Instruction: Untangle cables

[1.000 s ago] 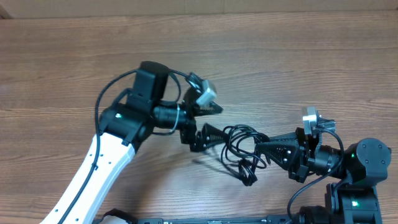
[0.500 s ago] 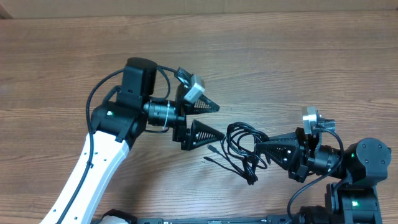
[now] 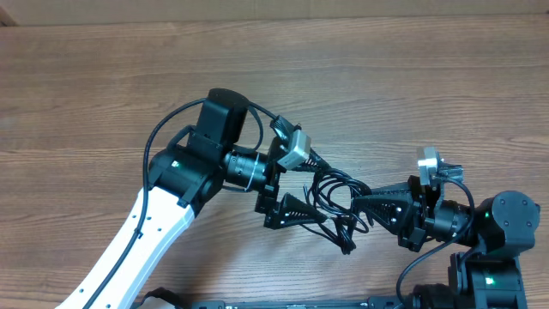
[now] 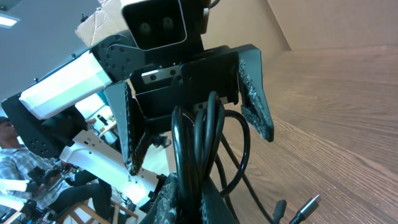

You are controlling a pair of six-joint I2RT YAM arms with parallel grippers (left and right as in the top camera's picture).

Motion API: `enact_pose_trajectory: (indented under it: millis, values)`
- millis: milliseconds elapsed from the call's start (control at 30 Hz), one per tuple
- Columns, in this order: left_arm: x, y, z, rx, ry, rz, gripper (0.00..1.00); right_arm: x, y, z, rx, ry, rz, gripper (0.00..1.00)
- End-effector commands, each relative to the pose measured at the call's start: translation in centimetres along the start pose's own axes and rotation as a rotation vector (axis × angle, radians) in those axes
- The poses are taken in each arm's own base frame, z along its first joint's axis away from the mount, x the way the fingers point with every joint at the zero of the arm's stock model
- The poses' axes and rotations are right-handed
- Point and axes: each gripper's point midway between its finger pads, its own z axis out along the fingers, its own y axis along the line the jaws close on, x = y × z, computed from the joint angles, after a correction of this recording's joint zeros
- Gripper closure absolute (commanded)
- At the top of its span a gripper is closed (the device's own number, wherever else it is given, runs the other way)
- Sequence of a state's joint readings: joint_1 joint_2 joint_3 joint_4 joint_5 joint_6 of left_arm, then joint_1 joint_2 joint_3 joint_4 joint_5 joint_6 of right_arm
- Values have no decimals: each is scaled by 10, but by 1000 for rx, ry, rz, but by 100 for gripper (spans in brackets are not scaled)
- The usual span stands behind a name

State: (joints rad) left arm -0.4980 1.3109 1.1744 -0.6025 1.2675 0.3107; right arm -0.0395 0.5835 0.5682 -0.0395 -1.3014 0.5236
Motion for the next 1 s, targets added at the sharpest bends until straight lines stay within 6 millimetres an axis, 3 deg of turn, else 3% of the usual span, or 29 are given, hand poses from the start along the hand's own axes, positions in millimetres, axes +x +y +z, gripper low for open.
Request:
enact_pose_trajectory:
  millis: [0, 100, 167, 200, 267, 333, 367, 400, 500, 533, 667, 967]
  values:
    - [-6, -10, 8, 21, 5, 71, 22, -2, 3, 0, -5, -2, -14, 96]
    - [-6, -16, 15, 38, 15, 91, 54, -2, 3, 0, -5, -2, -14, 96]
    - [-5, -17, 19, 38, 22, 101, 69, -2, 3, 0, -4, -2, -14, 96]
    - [-5, -16, 20, 30, 26, 104, 82, -2, 3, 0, -4, -2, -14, 96]
    - [-4, -12, 20, 6, 32, 98, 96, -2, 3, 0, -4, -3, -14, 95]
    - [-5, -6, 20, -24, 34, 67, 96, -2, 3, 0, -3, -3, -13, 85]
    - [-5, -4, 19, -37, 34, 53, 96, -2, 3, 0, -3, -3, -13, 73]
    - [-5, 3, 17, -72, 35, 20, 96, -2, 3, 0, -3, -3, -14, 51]
    - [-3, 19, 12, -159, 38, -72, 96, -3, 1, 0, 11, -12, -16, 20]
    - [-3, 24, 9, -186, 35, -111, 96, -4, -1, 0, 19, -16, -10, 14]
    - [-3, 37, -2, -249, 11, -231, 96, -6, -16, -1, 92, -47, 39, 3]
    - [-22, 42, -20, -233, -75, -277, 96, 10, -30, -3, 146, -8, -58, 1]
